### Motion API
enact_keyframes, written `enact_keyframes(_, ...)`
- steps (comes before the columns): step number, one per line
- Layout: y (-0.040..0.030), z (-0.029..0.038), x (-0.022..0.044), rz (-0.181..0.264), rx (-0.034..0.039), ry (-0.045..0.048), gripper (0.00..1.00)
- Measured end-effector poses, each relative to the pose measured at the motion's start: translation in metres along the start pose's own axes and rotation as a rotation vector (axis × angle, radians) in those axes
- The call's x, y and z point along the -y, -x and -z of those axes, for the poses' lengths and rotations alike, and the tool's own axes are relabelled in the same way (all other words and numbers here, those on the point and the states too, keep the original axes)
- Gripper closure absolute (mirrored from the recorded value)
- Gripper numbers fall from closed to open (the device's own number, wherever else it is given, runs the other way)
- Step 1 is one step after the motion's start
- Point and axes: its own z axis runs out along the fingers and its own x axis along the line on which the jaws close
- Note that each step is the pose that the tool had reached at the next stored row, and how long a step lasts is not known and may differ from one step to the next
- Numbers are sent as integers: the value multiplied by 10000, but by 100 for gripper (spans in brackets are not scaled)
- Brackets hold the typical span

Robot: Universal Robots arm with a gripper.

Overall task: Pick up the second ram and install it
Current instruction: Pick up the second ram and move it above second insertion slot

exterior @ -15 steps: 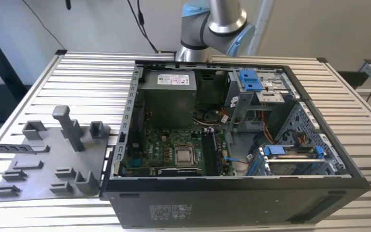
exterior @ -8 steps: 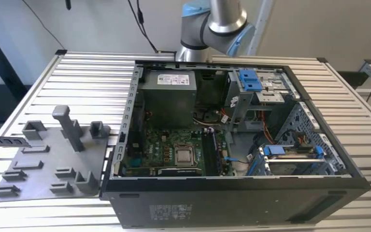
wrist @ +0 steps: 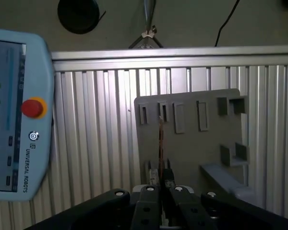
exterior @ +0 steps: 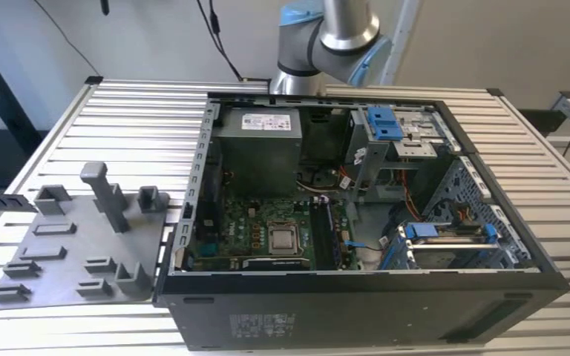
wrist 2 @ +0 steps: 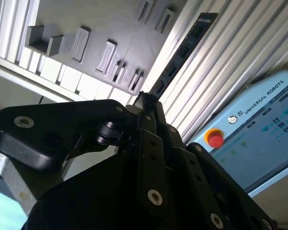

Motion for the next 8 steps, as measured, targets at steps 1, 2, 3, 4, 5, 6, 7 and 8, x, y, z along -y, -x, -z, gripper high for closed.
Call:
enact_keyframes(1, 1, 15, 0, 0, 0, 0, 86)
enact_keyframes(2, 1, 15, 0, 0, 0, 0, 86)
enact_keyframes(3, 1, 16, 0, 0, 0, -1, 86)
enact_keyframes(4, 1, 15, 0, 0, 1, -1, 86)
enact_keyframes(5, 1, 15, 0, 0, 2, -2, 86)
enact_keyframes(6, 1, 16, 0, 0, 1, -1, 86)
enact_keyframes(7, 2, 17, 0, 0, 0, -1, 86)
enact_keyframes(8, 2, 17, 2, -1, 0, 0, 86)
